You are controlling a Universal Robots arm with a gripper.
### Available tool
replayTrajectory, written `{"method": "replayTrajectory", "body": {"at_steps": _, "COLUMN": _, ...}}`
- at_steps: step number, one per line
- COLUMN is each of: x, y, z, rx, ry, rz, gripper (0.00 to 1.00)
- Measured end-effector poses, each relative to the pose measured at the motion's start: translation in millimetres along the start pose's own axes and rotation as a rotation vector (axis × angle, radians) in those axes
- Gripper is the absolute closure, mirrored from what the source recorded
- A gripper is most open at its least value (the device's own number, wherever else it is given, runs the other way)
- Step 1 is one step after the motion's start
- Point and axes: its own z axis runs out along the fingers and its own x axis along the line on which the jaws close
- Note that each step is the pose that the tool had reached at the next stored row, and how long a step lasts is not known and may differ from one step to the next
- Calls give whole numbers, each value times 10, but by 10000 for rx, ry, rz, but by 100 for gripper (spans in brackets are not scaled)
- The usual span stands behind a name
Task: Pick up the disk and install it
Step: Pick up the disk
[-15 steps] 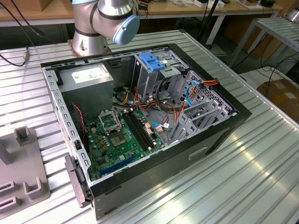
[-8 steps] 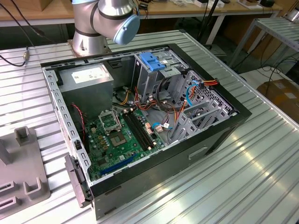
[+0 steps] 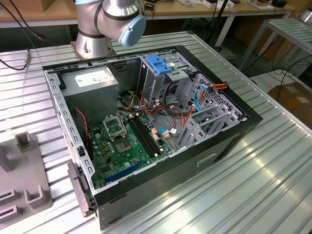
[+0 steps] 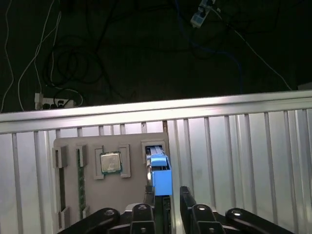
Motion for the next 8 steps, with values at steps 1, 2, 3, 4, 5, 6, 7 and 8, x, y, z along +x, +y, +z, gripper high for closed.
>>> {"method": "replayTrajectory", "body": {"at_steps": 1, "x": 0, "y": -1, "z": 19, "rx": 0, "ry": 1, "rz": 1, "gripper": 64}}
{"method": "replayTrajectory", "body": {"at_steps": 2, "x": 1, "y": -2, "z": 39, "rx": -2, "ry": 4, "rz": 0, "gripper": 58}}
{"method": "replayTrajectory", "body": {"at_steps": 3, "x": 2, "y": -3, "z": 58, "rx": -2, "ry": 4, "rz": 0, "gripper": 52}}
{"method": "replayTrajectory", "body": {"at_steps": 4, "x": 2, "y": -3, "z": 90, "rx": -2, "ry": 4, "rz": 0, "gripper": 46}}
{"method": "replayTrajectory", "body": {"at_steps": 5, "x": 3, "y": -4, "z": 120, "rx": -1, "ry": 3, "rz": -1, "gripper": 40}}
{"method": "replayTrajectory", "body": {"at_steps": 6, "x": 4, "y": -5, "z": 143, "rx": -1, "ry": 3, "rz": -1, "gripper": 35}}
{"method": "replayTrajectory", "body": {"at_steps": 7, "x": 4, "y": -5, "z": 161, "rx": -2, "ry": 4, "rz": -1, "gripper": 35}}
{"method": "replayTrajectory", "body": {"at_steps": 8, "x": 5, "y": -6, "z": 197, "rx": -1, "ry": 3, "rz": -20, "gripper": 28}}
